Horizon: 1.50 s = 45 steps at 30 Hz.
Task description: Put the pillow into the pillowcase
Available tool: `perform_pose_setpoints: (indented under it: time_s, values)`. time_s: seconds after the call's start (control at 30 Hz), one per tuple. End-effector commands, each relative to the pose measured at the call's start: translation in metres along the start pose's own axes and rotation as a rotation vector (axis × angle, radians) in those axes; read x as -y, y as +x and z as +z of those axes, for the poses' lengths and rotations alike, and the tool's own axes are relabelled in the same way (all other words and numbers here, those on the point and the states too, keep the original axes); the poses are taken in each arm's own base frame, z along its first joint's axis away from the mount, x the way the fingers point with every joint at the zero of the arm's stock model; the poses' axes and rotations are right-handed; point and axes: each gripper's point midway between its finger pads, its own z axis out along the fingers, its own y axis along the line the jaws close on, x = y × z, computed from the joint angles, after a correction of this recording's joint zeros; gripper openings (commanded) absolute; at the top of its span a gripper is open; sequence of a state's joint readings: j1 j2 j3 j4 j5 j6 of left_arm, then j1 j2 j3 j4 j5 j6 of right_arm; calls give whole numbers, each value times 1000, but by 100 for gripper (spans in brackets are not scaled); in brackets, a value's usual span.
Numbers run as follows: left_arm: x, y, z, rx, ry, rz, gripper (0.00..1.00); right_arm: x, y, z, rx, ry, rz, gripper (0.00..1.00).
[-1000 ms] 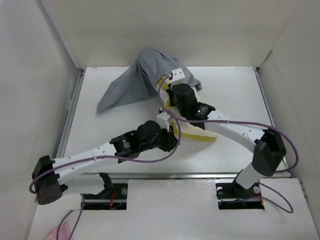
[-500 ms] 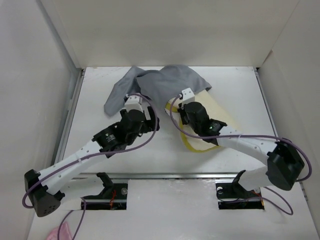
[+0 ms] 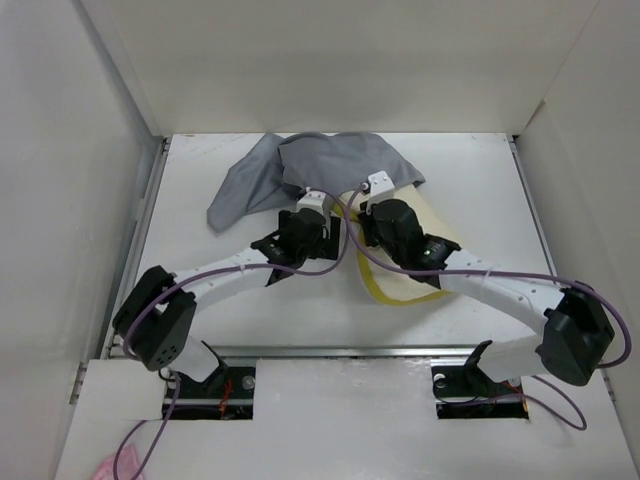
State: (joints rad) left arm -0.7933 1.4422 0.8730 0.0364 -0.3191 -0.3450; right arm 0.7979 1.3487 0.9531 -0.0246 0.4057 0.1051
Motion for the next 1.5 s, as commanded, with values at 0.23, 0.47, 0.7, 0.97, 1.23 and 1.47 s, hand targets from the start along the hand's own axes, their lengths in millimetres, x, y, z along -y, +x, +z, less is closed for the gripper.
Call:
perform_pose_setpoints:
  time_s: [0.23,0.47,0.7,0.97,1.23,1.47]
  values:
    - [25,-90,13,222,193,-103,93,4,-70,-8,156,-10,85,0]
    - [46,-108,-16,247,319,-30,90,20,-66,1,134,33,89,0]
    - [26,-128,18,245,152,-41,83,24,-72,-4,151,29,98,0]
    - [20,-137,38,195,55,-30,20,31,-69,-5,143,51,99,0]
    - [28,-132,0,230,111,23,0,43,-71,2,153,104,121,0]
    - [81,-112,-37,207,324,117,0,21,-89,19,212,18,195,0]
